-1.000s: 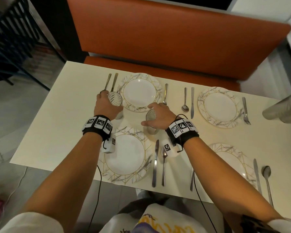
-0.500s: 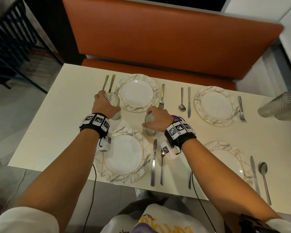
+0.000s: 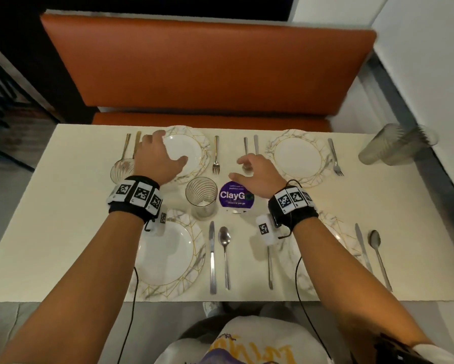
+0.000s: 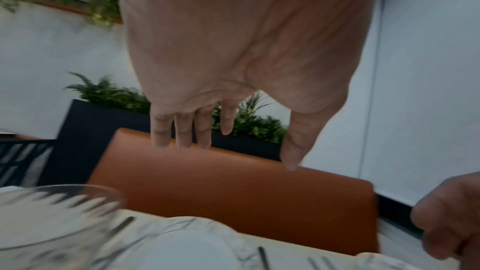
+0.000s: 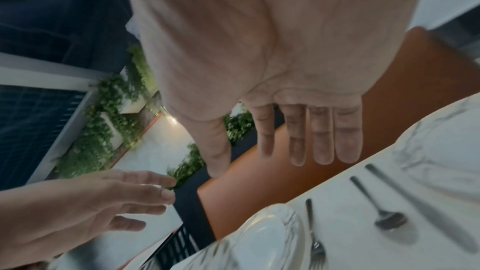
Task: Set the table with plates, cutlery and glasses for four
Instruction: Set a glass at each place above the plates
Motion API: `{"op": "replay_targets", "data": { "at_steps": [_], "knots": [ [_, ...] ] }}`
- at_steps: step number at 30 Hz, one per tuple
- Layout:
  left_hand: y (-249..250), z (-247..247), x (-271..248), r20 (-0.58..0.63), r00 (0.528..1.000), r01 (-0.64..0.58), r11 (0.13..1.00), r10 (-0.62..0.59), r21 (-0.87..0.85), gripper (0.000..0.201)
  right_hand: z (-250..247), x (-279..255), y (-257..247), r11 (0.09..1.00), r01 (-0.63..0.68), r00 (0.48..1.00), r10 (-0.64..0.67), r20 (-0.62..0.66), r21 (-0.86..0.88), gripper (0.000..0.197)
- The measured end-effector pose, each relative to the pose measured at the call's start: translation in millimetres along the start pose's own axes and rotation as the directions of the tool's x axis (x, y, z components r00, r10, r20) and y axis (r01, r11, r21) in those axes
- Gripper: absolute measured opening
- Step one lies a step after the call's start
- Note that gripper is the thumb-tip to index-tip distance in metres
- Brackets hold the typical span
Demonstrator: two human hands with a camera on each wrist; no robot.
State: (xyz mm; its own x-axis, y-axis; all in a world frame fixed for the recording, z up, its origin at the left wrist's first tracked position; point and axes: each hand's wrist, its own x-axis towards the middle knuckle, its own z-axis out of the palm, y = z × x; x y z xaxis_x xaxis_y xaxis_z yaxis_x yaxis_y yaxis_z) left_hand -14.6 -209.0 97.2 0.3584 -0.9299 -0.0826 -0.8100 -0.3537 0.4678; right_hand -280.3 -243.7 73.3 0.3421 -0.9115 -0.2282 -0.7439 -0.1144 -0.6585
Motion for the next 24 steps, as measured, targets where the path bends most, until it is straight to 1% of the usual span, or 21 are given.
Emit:
{"op": "replay_targets", "data": {
  "at_steps": [2,4,8,11,14,16,19,21,24],
  "knots": [
    [38,15,0,0.015,0.998,-0.061,0.995,0.063,-0.076,0.07,-27,-10,20,0.999,-0.012,0.998,0.014,-0.059,0.036,0.045],
    [80,33,-1,0.057,0.991,-0.115,0.986,0.123,-0.121,0.06,-55,-20,45,0.999,-0.035,0.993,0.038,-0.114,0.034,0.036],
    [171,76,-5,0.142,0.954,-0.247,0.962,0.263,-0.117,0.052,-113,-38,106,0.993,-0.101,0.973,0.112,-0.201,0.063,0.031],
    [242,111,-7,0.199,0.923,-0.31,0.943,0.329,-0.122,0.05,-160,-44,156,0.989,-0.144,0.953,0.149,-0.264,0.037,0.029],
    [313,147,-6,0.25,0.877,-0.381,0.911,0.41,-0.157,0.049,-207,-43,211,0.983,-0.183,0.942,0.17,-0.289,-0.019,0.029],
    [358,172,-3,0.274,0.851,-0.42,0.894,0.448,-0.158,0.049,-238,-38,249,0.975,-0.209,0.937,0.177,-0.302,-0.077,0.031],
    [417,210,6,0.304,0.829,-0.446,0.882,0.47,-0.151,0.054,-282,-23,298,0.944,-0.27,0.919,0.194,-0.344,-0.188,0.039],
    [449,235,12,0.323,0.82,-0.452,0.881,0.473,-0.142,0.061,-304,-12,323,0.904,-0.334,0.901,0.223,-0.372,-0.267,0.052],
    [487,268,21,0.356,0.801,-0.465,0.875,0.482,-0.139,0.074,-330,3,352,0.877,-0.381,0.884,0.252,-0.394,-0.294,0.073]
  ]
}}
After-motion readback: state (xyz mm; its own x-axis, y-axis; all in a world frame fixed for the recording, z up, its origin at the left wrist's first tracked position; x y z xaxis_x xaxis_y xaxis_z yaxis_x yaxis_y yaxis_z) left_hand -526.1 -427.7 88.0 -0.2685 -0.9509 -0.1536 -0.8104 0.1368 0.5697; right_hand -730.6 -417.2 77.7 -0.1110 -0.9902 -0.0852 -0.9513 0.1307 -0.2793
